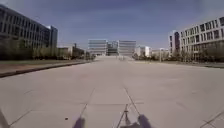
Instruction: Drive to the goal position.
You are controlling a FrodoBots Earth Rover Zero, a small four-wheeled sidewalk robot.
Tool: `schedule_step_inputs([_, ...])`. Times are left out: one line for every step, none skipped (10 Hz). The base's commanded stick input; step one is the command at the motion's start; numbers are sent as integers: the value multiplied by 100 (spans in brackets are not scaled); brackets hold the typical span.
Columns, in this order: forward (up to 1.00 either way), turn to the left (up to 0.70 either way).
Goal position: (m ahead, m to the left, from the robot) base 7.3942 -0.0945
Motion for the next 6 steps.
schedule_step_inputs([70,0])
schedule_step_inputs([70,0])
schedule_step_inputs([70,0])
schedule_step_inputs([70,0])
schedule_step_inputs([70,0])
schedule_step_inputs([70,0])
